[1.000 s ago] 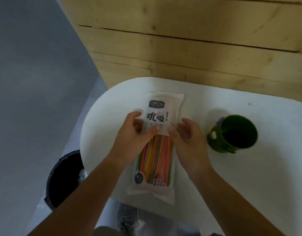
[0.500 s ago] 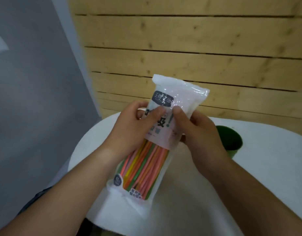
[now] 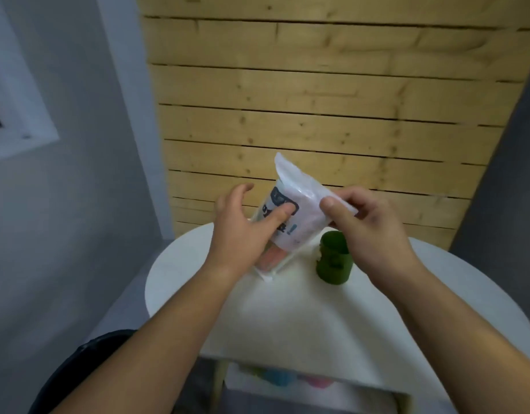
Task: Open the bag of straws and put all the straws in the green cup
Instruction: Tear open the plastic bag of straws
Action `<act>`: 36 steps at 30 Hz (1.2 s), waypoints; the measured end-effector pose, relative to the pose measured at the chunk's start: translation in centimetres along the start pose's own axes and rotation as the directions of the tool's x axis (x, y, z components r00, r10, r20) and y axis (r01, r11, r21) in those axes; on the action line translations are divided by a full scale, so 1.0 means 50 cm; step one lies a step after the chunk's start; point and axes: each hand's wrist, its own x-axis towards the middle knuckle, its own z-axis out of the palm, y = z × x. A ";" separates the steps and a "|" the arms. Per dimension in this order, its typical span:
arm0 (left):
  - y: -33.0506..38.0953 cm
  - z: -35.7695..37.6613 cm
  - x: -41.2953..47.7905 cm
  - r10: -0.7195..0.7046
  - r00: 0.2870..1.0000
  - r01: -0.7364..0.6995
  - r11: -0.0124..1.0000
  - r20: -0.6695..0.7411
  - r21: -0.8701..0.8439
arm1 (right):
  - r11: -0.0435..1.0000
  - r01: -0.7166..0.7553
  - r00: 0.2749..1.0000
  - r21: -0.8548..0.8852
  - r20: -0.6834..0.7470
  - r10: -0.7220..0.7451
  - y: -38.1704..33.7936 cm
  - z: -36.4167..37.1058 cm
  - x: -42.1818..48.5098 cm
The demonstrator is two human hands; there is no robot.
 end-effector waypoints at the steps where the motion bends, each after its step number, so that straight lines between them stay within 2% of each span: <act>1: 0.004 0.001 -0.016 -0.026 0.999 0.026 1.000 -0.037 0.013 | 1.000 0.000 1.000 0.028 0.006 0.000 0.011 0.001 -0.012; 3: 0.004 0.010 -0.050 -0.021 0.997 0.018 0.999 -0.068 -0.043 | 0.990 -0.042 0.998 0.135 0.052 0.035 0.036 0.012 -0.040; 7: -0.009 0.035 -0.094 0.064 0.997 -0.052 0.973 0.048 -0.223 | 0.952 -0.077 0.988 0.297 0.154 0.032 0.071 0.043 -0.082; 11: -0.017 0.026 -0.104 0.051 0.991 -0.001 0.931 0.125 -0.366 | 0.958 -0.083 0.977 0.275 0.211 0.024 0.074 0.043 -0.098; 16: -0.021 0.014 -0.103 0.011 0.979 0.088 0.878 0.205 -0.470 | 0.959 -0.124 0.979 0.256 0.187 0.077 0.080 0.039 -0.098; 22: -0.017 0.006 -0.112 0.061 0.972 0.055 0.879 0.225 -0.473 | 0.952 -0.164 0.979 0.258 0.162 0.125 0.079 0.036 -0.099; 32: -0.023 0.005 -0.113 0.099 0.968 0.018 0.892 0.233 -0.451 | 0.951 -0.157 0.976 0.265 0.188 0.108 0.077 0.037 -0.100; 36: -0.042 0.006 -0.106 0.122 0.969 -0.031 0.922 0.216 -0.386 | 0.940 -0.193 0.970 0.280 0.201 0.139 0.081 0.031 -0.097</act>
